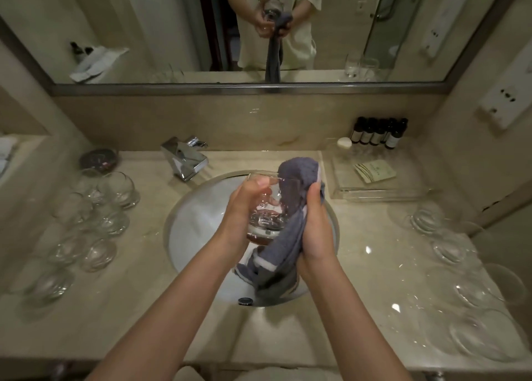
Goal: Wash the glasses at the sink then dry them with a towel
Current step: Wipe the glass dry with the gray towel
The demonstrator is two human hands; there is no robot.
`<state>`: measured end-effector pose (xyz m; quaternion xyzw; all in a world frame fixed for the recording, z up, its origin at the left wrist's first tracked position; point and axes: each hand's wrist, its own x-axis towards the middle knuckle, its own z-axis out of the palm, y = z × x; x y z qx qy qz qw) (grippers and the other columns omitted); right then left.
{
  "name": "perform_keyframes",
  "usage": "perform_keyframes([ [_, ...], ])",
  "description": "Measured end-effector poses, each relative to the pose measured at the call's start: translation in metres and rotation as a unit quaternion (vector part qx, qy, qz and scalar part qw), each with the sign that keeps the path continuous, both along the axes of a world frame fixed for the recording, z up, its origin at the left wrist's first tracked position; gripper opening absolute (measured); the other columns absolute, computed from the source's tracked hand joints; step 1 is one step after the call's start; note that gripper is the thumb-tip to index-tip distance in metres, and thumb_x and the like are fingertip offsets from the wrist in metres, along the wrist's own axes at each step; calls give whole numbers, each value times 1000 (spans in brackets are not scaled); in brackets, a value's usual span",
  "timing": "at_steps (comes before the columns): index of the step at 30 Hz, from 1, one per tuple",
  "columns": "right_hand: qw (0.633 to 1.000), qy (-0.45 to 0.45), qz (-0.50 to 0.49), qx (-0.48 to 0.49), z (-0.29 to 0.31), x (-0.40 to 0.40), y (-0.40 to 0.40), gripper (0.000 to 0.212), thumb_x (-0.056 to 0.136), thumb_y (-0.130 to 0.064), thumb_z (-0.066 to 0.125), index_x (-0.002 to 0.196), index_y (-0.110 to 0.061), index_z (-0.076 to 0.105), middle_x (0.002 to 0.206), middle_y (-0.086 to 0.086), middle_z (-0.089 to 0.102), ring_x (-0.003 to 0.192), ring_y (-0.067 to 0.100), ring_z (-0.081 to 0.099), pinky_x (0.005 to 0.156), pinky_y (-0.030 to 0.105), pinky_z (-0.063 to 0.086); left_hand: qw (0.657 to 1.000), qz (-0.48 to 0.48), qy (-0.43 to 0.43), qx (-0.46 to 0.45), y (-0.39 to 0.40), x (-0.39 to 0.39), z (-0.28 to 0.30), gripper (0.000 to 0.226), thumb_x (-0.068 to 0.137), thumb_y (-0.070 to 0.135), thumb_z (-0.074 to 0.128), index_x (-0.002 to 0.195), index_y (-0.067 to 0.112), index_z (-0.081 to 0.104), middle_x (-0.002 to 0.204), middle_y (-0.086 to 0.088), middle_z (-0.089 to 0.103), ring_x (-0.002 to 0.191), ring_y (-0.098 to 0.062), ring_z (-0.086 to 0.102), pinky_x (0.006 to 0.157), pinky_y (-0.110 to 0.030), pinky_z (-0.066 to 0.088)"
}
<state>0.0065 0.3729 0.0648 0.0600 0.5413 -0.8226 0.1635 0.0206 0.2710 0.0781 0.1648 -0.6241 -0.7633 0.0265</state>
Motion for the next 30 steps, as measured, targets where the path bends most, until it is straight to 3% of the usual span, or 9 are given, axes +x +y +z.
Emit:
perform_keyframes([
  [2,999,20,-27,24,1,3,-1,84,71,-71,48,144,-28,43,138,0,55,125,16,54,108,39,42,999,11,-3,-30,-2,-2,0,50,53,70,56,82,34,75,83,-2,53,71,-16,53,69,-32,42],
  [6,989,103,-66,86,2,9,0,44,79,-60,38,123,-59,33,130,-22,50,121,-7,48,100,16,39,992,90,31,-87,4,-1,-4,50,65,71,58,100,35,55,88,2,70,75,-11,68,77,-30,48],
  [9,979,147,-84,109,7,13,2,33,84,-50,35,116,-59,30,121,-29,48,106,-24,48,86,2,39,984,81,67,-147,16,7,-3,59,56,70,62,101,35,45,91,7,69,83,-7,69,76,-22,52],
  [14,993,79,-76,47,6,4,8,30,91,-53,36,121,-50,39,131,-10,57,117,4,56,96,19,46,992,61,65,-87,15,6,5,58,61,62,75,99,24,53,79,6,73,70,-9,69,61,-20,49],
  [18,998,1,-51,-19,7,1,8,57,91,-54,41,142,-29,41,136,0,56,121,14,56,104,34,45,997,23,25,-70,15,7,15,59,68,66,47,102,21,64,86,8,71,69,2,64,61,-16,47],
  [21,997,33,-64,25,1,3,7,28,97,-47,36,125,-53,37,124,-18,54,111,-3,54,93,15,45,989,67,-8,-128,16,7,11,56,77,70,37,104,30,65,93,12,63,76,3,60,72,-22,43],
  [23,994,59,-63,61,2,5,4,30,91,-53,37,120,-58,34,123,-24,50,105,-15,50,84,5,42,985,118,-17,-125,19,11,5,50,76,73,38,98,33,59,93,8,65,82,-4,62,75,-25,44],
  [26,993,72,-74,63,1,9,1,65,77,-60,38,139,-43,37,138,-11,51,124,3,51,100,22,42,985,122,-16,-125,25,21,-2,59,67,79,59,102,32,52,96,7,65,87,-5,64,79,-26,48],
  [30,994,6,-105,-32,1,10,-1,77,77,-67,50,143,-29,43,140,4,54,127,19,53,110,44,40,991,60,0,-123,18,22,-2,60,54,55,79,104,30,57,96,2,67,76,2,66,63,-13,49],
])
